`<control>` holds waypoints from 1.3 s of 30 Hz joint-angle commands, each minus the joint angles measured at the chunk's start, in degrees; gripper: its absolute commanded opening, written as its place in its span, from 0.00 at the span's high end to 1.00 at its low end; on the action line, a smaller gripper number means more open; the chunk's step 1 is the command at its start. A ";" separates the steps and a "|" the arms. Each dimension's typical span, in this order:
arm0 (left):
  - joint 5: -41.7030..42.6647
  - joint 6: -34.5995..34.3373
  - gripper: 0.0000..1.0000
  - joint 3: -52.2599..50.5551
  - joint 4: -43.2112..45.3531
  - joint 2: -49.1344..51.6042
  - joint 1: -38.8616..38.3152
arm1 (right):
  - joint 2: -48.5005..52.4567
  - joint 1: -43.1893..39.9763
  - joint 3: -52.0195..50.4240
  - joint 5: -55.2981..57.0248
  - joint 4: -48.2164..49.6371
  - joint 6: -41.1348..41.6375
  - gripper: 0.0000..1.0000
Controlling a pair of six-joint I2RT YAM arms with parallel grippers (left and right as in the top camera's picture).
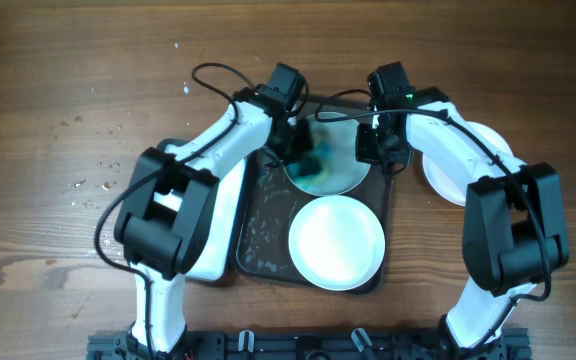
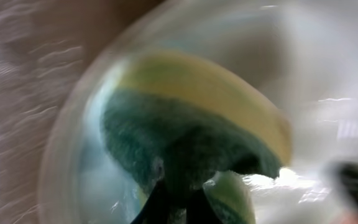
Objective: Clean dirty plates on tray and stack at the side
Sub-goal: 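Scrub the held plate with the sponge in the left gripper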
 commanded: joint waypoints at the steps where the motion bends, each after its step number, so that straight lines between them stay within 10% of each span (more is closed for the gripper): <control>1: -18.18 4.44 0.96 -0.63 -5.66 -0.90 3.21 | 0.85 0.24 0.24 -0.28 -0.55 -1.27 0.96; 18: 33.90 5.90 0.96 -0.57 20.17 6.99 -6.78 | 0.85 0.26 0.24 -0.52 -0.87 -1.29 0.96; 22: 30.95 5.88 0.96 -0.59 17.33 6.93 -4.28 | 0.85 0.26 0.24 -1.38 -0.96 -1.33 0.95; 29: -2.27 6.14 0.96 -0.57 -4.37 6.36 3.54 | 0.85 0.24 0.24 -1.38 -1.18 -1.36 0.96; 39: -5.38 11.69 0.96 -0.59 -4.68 -0.81 3.65 | 0.85 0.24 0.24 -1.36 -0.90 -1.38 0.96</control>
